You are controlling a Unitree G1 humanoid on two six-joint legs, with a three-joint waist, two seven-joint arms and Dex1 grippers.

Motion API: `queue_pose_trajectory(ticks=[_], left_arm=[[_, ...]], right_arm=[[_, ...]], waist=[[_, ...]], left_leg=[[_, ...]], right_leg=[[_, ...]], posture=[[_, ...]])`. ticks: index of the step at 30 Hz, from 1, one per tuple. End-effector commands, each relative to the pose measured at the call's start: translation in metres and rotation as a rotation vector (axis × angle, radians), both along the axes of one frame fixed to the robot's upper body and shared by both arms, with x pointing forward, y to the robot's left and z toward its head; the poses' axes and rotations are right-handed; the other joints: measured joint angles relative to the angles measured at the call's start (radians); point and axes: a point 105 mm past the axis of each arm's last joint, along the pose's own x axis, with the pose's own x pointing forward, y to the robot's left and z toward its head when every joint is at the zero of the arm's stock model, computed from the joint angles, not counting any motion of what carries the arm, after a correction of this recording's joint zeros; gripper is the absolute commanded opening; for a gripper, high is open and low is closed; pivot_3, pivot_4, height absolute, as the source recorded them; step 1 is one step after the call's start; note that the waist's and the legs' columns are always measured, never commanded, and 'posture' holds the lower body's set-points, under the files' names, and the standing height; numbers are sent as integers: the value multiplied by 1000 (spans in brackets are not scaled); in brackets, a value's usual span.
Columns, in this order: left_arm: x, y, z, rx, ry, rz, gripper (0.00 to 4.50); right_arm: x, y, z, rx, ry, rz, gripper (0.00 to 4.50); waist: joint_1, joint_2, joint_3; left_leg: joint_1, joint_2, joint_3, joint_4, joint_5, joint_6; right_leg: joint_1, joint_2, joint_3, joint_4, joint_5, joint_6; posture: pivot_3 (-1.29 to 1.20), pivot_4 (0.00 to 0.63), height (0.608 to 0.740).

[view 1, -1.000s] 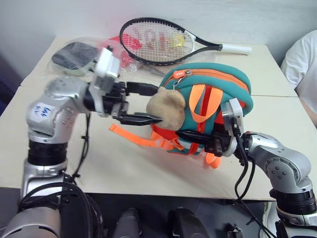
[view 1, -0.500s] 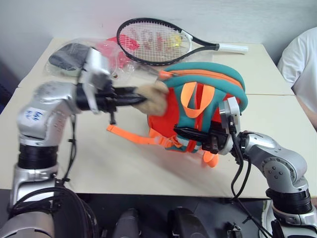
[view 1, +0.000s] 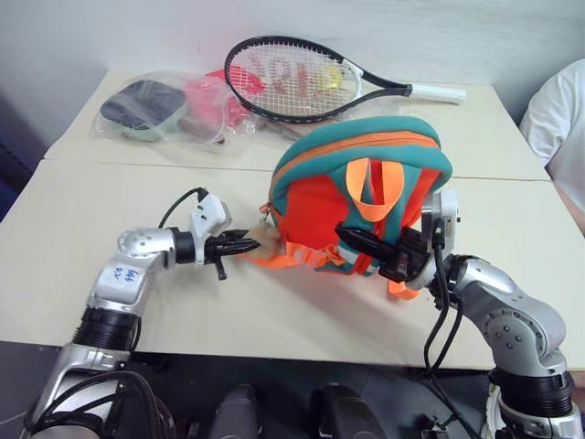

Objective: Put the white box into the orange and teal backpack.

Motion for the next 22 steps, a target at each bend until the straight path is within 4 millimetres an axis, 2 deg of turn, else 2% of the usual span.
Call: queue_pose_trajectory(ticks=[1, 3, 7, 9, 10, 12, 14, 16, 19, 22], left_arm=[[-1, 9, -15, 16, 57, 66, 260], [1, 26, -1, 5, 36, 123, 943], [-16, 68, 27, 24, -40, 124, 2127], [-33, 94, 28, 73, -44, 126, 2779], [-44, 104, 26, 98, -24, 112, 3129], [-69, 118, 21, 128, 4, 73, 3526], [-89, 129, 15, 149, 22, 64, 3557], [-108, 138, 7, 188, 38, 80, 3557], [-132, 151, -7, 271, 79, 76, 3557], [-132, 154, -6, 246, 49, 128, 3557]], right_arm=[[-6, -1, 4, -10, -57, 19, 705], [-7, -8, 2, -34, -77, 1, 1318], [-2, -51, -7, -168, -167, -145, 2681], [0, -86, -16, -288, -213, -225, 3380], [-2, -103, -23, -410, -271, -241, 3751], [-9, -132, -37, -577, -307, -221, 4275], [-13, -159, -41, -600, -263, -246, 4412], [-19, -176, -45, -641, -252, -232, 4412], [-22, -177, -53, -694, -245, -166, 4412], [-23, -170, -66, -735, -252, -100, 4412]], waist=[[3, 0, 0], [0, 0, 0], [-15, -1, 0], [-23, 0, 0], [-25, 0, 0], [-28, 1, 1], [-30, 1, 1], [-31, 1, 1], [-33, 1, 1], [-33, 1, 1]], left_leg=[[1, 0, -1, 0, 0, 1], [7, 0, -1, -2, -1, 1], [11, 0, 1, -9, 0, 0], [11, 1, 1, -11, 0, -3], [11, 1, 1, -11, 1, -4], [11, 1, 2, -12, 0, -4], [11, 1, 2, -11, -1, -2], [12, 0, 2, -11, -2, 0], [15, 1, 2, -11, -4, 3], [15, 2, 1, -13, -4, 3]], right_leg=[[2, 0, -1, 0, 0, 0], [8, 0, -1, -3, 0, 0], [10, 1, 0, -7, 0, 0], [9, 2, 1, -8, 0, 0], [8, 2, 1, -8, 0, 0], [9, 2, 1, -11, 0, 0], [11, 1, 0, -15, 0, 0], [14, 0, 0, -17, 0, 0], [16, 0, 0, -18, 0, 0], [16, 0, -1, -17, 0, -1]], posture=[[0, 150, 740], [0, 150, 740], [0, 150, 740], [0, 150, 740], [0, 150, 740], [0, 150, 740], [0, 150, 740], [0, 150, 740], [0, 150, 740], [0, 150, 740]])
